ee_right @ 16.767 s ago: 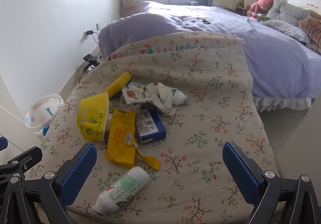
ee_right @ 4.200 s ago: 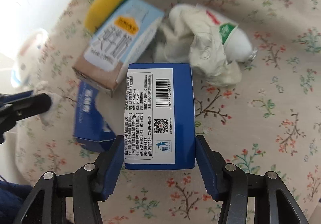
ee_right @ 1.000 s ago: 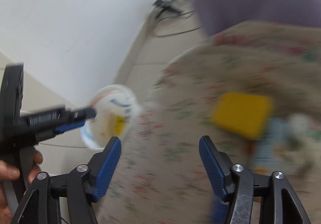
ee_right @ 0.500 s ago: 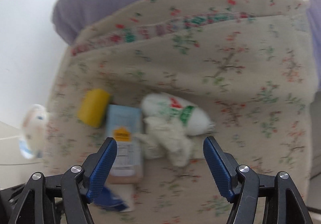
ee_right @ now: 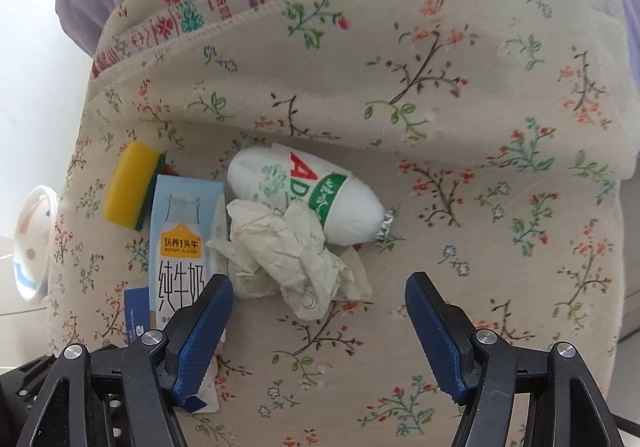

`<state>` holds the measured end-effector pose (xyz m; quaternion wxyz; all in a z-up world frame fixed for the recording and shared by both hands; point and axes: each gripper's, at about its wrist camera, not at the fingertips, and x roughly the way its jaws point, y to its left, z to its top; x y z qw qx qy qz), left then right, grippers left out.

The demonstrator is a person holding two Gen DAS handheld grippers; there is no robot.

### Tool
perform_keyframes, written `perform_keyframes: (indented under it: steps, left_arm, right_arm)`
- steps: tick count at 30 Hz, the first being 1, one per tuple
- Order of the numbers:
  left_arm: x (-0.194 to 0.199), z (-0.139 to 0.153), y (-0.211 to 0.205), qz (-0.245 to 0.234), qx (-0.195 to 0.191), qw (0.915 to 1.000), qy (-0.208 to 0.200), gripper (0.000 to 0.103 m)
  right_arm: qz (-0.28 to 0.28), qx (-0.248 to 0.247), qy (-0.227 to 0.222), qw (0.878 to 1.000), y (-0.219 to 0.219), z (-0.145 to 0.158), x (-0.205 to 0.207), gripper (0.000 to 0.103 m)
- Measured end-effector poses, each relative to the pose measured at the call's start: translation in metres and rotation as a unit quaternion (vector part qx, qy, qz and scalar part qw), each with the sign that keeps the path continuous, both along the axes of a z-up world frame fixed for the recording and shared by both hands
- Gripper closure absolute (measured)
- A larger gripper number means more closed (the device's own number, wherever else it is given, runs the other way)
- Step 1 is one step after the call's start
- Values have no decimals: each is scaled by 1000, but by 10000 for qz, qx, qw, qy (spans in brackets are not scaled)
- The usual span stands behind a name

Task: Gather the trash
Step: 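Move both tools back over the bed toward the remaining trash, then grasp the crumpled tissue with the right gripper while the left grasps the blue biscuit box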

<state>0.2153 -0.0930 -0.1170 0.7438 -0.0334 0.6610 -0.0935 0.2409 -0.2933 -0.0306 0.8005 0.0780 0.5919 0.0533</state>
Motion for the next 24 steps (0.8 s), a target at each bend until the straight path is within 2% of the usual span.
perform_keyframes:
  steps: [3,4,6,7,8,10,14,19,24]
  left_arm:
    - [0,-3,-3,-11,28,10000,-32,40]
    - [-1,-6,-7,-3,-64,10000,2,51]
    - [-1,-7,-6,62,-169,9998,57,52]
    - [-1,-7,-3,105,-217,9997,44,66]
    - [-1,-6,-1,117,-220,9997,57,89]
    - [1,-3,12,225,-449,9986,149,90]
    - [1,1,20,233,-453,9986,117,103]
    - [-3,10,26,212,-579,9981,31,103]
    - [-1,24,33,322,-658,9972,-168,103]
  right_arm:
    - [32,-75,31,10000,3,-5,3,27]
    - [43,-82,40,9999,3,-6,4,27]
    - [61,-75,52,9999,5,-7,5,27]
    - [75,-67,59,9999,6,-7,5,27]
    - [82,-54,64,9999,6,-8,5,27]
    - [95,-2,94,9999,5,-9,5,27]
    - [90,124,195,9997,8,-17,8,27]
    - [166,59,238,9996,15,-25,13,30]
    - [255,90,262,9993,28,-32,18,57]
